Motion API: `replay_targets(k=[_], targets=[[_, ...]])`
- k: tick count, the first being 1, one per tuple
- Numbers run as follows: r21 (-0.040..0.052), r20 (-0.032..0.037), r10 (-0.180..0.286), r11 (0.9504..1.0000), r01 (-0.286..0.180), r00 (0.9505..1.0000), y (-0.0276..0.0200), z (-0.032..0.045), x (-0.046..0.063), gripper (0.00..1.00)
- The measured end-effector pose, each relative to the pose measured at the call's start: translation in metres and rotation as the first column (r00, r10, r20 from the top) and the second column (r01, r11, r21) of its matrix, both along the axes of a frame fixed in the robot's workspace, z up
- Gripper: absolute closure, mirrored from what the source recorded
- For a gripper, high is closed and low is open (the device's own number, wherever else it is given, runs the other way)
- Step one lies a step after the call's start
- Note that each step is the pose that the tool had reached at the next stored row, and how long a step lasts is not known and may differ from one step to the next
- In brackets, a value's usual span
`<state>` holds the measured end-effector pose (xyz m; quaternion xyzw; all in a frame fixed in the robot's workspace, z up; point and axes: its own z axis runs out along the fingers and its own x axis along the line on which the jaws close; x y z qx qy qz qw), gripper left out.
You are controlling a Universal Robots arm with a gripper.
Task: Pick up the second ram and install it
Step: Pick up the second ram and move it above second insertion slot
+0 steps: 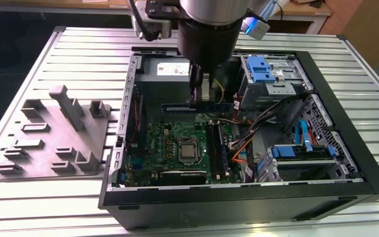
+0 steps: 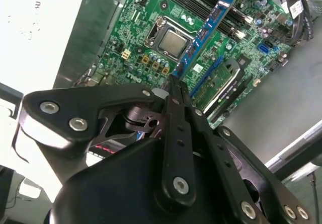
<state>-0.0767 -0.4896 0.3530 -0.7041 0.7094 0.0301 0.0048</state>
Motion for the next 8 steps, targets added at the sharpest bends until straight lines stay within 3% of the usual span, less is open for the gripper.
replay_targets(k=[8], targets=[[0.0010, 0.0000, 0.003, 1.0000, -0.003, 1.0000, 0.0000, -0.0145, 0.000, 0.92]])
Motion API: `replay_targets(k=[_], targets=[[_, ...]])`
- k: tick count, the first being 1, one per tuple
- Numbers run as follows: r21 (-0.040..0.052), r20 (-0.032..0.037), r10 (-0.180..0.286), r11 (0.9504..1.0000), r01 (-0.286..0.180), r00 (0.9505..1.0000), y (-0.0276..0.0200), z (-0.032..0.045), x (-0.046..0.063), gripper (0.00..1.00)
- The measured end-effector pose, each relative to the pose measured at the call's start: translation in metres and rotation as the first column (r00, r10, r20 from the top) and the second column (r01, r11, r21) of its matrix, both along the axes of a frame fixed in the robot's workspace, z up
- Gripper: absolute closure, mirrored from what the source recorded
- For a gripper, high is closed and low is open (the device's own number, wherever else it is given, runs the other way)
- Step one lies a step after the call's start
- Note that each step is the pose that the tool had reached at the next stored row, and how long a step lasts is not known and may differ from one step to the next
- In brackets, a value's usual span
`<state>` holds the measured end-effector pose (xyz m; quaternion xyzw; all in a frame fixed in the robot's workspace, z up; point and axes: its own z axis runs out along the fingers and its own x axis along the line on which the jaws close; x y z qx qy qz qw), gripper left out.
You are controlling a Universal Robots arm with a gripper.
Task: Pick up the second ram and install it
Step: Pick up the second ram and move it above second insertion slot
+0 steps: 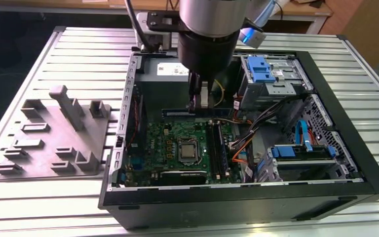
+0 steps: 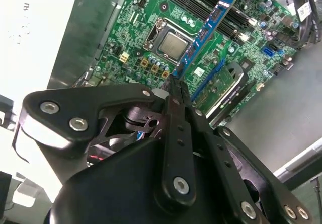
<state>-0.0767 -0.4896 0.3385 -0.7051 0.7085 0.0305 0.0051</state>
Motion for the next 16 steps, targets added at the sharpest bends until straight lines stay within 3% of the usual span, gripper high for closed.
replay_targets(k=[5, 16], targets=[[0.0057, 0.0001, 0.005, 1.0000, -0.005, 1.0000, 0.0000, -0.0087, 0.000, 0.92], [0.0061, 0.0000, 0.010, 0.9999, -0.010, 1.0000, 0.0013, -0.0212, 0.000, 0.92]])
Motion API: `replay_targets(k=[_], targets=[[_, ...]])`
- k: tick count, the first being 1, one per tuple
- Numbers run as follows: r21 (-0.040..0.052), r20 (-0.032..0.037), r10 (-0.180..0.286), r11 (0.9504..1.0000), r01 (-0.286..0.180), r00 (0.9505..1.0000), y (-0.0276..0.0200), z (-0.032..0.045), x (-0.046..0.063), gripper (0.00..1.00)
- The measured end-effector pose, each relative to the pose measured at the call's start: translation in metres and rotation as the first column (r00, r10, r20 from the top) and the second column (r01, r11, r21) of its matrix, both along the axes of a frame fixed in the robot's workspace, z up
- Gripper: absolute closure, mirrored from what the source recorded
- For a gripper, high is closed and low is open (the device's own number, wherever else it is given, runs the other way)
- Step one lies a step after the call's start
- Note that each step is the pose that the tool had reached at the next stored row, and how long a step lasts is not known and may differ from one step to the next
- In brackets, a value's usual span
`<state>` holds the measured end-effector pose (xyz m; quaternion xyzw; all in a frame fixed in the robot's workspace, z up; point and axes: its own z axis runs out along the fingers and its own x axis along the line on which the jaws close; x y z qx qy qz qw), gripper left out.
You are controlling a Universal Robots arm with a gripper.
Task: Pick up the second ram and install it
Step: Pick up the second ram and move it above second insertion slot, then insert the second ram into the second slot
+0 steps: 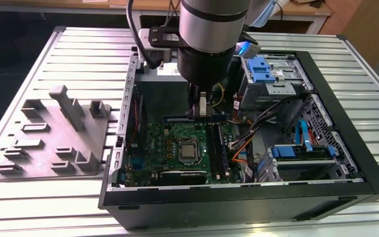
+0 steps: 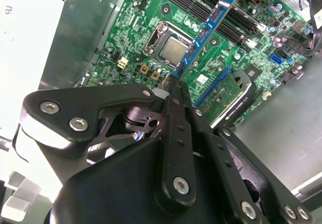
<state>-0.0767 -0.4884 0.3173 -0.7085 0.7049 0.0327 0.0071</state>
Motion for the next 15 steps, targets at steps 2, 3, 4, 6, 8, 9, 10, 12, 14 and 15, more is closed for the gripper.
replay_targets(k=[2, 3, 4, 6, 8, 9, 10, 12, 14, 15], targets=[[-0.0002, -0.0001, 0.000, 1.0000, 0.000, 1.0000, 0.0000, -0.0003, 0.0000, 0.92], [0.0000, 0.0000, 0.000, 1.0000, 0.000, 1.0000, 0.0000, -0.0007, 0.0000, 0.92], [-0.0001, 0.0000, 0.000, 1.0000, 0.000, 1.0000, 0.0000, -0.0010, 0.0000, 0.92], [0.0000, 0.0000, 0.000, 1.0000, 0.000, 1.0000, 0.0000, -0.0010, 0.0000, 0.92], [0.0000, 0.0000, 0.000, 1.0000, 0.000, 1.0000, 0.0000, -0.0011, 0.0000, 0.92], [-0.0001, 0.0000, 0.000, 1.0000, 0.000, 1.0000, 0.0000, -0.0011, 0.0000, 0.92], [-0.0001, 0.0000, 0.000, 1.0000, 0.000, 1.0000, 0.0000, -0.0011, 0.0000, 0.92], [-0.0001, 0.0000, 0.000, 1.0000, 0.000, 1.0000, 0.0000, -0.0011, 0.0000, 0.92], [0.0000, 0.0000, 0.000, 1.0000, 0.000, 1.0000, 0.0000, -0.0012, 0.0000, 0.92], [0.0000, 0.0000, -0.002, 1.0000, 0.002, 1.0000, 0.0000, -0.0012, 0.0000, 0.92]])
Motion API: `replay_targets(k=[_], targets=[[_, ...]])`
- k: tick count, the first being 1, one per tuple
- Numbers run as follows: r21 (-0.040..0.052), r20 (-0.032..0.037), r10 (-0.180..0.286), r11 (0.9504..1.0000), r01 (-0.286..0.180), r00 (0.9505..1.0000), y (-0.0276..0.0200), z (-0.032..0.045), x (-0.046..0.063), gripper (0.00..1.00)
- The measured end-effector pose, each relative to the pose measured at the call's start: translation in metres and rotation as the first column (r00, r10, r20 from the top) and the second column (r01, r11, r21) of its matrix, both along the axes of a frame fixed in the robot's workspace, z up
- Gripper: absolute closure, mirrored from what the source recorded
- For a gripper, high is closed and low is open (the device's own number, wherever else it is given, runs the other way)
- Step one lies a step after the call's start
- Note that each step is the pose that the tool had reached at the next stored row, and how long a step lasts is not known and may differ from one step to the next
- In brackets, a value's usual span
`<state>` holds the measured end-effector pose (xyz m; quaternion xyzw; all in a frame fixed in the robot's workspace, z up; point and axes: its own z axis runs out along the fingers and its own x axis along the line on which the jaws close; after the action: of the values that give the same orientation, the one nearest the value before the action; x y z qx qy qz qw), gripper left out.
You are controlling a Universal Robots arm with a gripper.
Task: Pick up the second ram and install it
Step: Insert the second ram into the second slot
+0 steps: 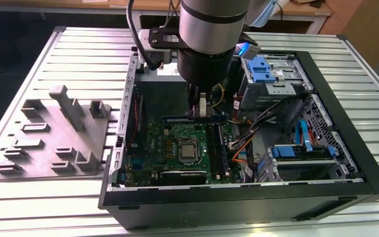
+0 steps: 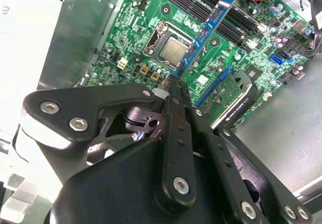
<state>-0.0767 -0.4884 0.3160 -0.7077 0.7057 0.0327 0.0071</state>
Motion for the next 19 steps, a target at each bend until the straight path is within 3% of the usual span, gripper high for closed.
replay_targets(k=[3, 4, 9, 14, 19], targets=[[0.0001, 0.0000, -0.041, 0.9991, 0.041, 0.9991, 0.0000, -0.0002, 0.0000, 0.92], [0.0000, 0.0000, -0.077, 0.9970, 0.077, 0.9970, 0.0000, -0.0003, 0.0000, 0.92], [0.0001, 0.0000, -0.168, 0.9859, 0.168, 0.9859, 0.0000, -0.0007, 0.0000, 0.92], [0.0000, 0.0000, -0.257, 0.9664, 0.257, 0.9664, 0.0000, -0.0011, 0.0000, 0.92], [0.0000, 0.0000, -0.343, 0.9394, 0.343, 0.9394, 0.0000, -0.0015, 0.0000, 0.92]])
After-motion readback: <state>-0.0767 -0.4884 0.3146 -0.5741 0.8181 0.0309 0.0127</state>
